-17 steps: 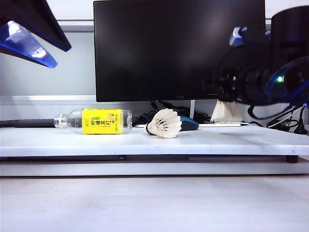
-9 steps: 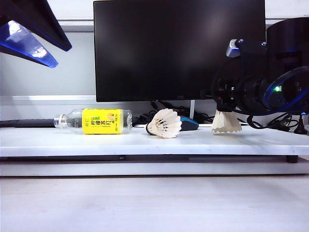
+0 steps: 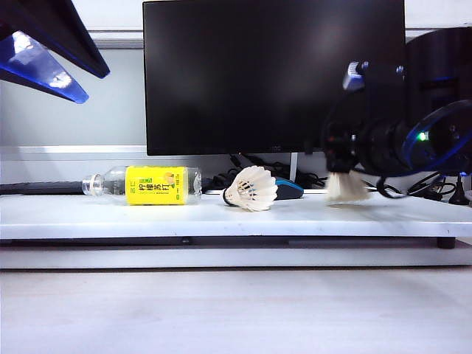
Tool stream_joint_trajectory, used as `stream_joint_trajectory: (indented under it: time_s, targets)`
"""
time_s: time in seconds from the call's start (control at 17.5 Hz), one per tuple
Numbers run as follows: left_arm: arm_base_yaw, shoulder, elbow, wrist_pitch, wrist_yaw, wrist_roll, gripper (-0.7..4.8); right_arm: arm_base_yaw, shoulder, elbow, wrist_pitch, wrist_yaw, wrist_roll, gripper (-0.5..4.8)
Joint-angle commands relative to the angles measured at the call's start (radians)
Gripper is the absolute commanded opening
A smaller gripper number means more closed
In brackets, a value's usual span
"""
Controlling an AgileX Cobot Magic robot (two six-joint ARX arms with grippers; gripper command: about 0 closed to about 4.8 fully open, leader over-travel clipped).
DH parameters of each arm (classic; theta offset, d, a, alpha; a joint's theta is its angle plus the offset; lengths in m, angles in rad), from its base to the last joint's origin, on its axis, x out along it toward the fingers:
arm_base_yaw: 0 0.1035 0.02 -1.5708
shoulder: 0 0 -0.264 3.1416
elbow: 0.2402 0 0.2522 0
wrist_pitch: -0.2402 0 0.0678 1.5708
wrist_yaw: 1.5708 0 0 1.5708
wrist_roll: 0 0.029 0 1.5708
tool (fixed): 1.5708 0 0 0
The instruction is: Stack the badminton balls on the table vertically.
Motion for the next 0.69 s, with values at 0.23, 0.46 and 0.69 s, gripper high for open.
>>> stream_joint_trajectory:
  time_s: [0.23,0.46,0.69]
  targets:
    - [0.0,-0.001,0.006,0.013,0.006,-0.002,2.47,0.001,-0.002,0.0,0.0,0.0,0.002,2.08]
    - [0.001,-0.001,0.006,0.014,0.006,0.005,2.47,0.001,-0.008,-0.002,0.084,-0.019,-0.001,2.86]
    - [0.001,-0.001,0.006,0.019,0.005,0.005,2.47,0.002,-0.135,-0.01,0.009,-0.083,-0.009,3.07]
